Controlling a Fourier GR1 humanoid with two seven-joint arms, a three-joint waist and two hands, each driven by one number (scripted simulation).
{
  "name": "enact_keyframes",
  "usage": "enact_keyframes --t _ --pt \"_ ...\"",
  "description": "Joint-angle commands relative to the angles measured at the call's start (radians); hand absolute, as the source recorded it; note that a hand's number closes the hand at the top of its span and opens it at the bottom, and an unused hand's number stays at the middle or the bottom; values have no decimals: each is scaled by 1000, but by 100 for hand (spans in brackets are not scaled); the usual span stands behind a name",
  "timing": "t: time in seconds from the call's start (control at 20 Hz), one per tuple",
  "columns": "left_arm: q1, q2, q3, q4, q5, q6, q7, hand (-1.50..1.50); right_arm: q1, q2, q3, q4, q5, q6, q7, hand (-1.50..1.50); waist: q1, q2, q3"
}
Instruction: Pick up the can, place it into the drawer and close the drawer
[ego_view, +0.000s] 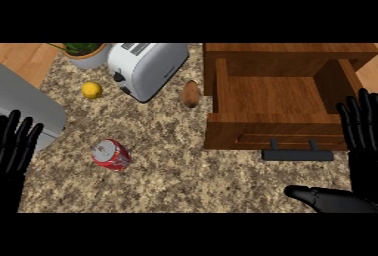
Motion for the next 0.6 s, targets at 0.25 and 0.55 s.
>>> enact_keyframes --t 0.25,0.55 --pt "-10 33 102 -38 68 41 237 -150 -12 7 -30 48 6 -19 84 -150 -10 -2 -1" --pt "2 16 131 -80 107 -2 259 -150 73 -25 -104 48 -65 73 -10 -150 -13 -2 -1"
